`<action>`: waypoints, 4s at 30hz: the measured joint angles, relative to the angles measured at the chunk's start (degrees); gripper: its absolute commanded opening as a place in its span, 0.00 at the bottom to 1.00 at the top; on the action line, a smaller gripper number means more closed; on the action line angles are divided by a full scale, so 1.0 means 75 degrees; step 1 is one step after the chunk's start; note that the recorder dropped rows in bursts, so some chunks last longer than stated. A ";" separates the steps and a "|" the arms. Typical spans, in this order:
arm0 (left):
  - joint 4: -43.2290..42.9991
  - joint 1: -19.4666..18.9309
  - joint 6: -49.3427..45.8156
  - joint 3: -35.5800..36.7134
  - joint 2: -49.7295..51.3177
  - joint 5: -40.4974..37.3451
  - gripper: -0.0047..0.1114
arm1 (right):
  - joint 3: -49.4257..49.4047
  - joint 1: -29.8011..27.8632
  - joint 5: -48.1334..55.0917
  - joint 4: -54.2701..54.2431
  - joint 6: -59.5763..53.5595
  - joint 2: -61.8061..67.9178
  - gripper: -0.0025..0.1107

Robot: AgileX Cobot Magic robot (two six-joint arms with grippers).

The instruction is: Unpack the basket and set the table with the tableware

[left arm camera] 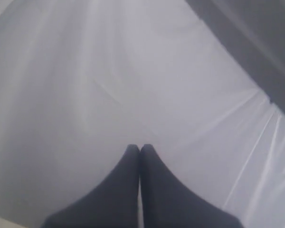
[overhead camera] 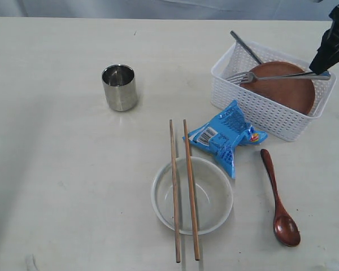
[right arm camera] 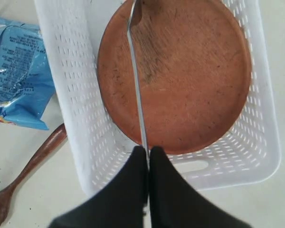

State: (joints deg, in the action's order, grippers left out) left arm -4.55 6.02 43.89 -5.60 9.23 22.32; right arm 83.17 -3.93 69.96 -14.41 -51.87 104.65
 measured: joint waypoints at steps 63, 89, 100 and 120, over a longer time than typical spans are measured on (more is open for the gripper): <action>-1.2186 0.6003 0.0974 -1.2992 1.6560 -0.1209 0.53 | 0.0000 0.0000 0.0000 -0.0498 0.0088 0.0000 0.02; -1.2114 0.6033 0.0990 -1.3523 1.7069 -0.1204 0.11 | 0.0000 0.0000 0.0014 -0.0438 0.0120 0.0000 0.02; -1.2159 0.6033 0.0973 -1.3694 1.7151 -0.1105 0.04 | 0.0000 0.0000 0.0014 -0.0377 0.0120 0.0000 0.24; -1.2159 0.6033 0.0911 -1.3749 1.7137 -0.1142 0.04 | 0.0000 0.0000 -0.1095 -0.0008 0.1512 -0.0691 0.59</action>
State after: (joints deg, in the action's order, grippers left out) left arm -95.74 51.27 50.73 -108.71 137.75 13.75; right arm 83.17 -3.93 61.75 -14.47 -40.53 99.47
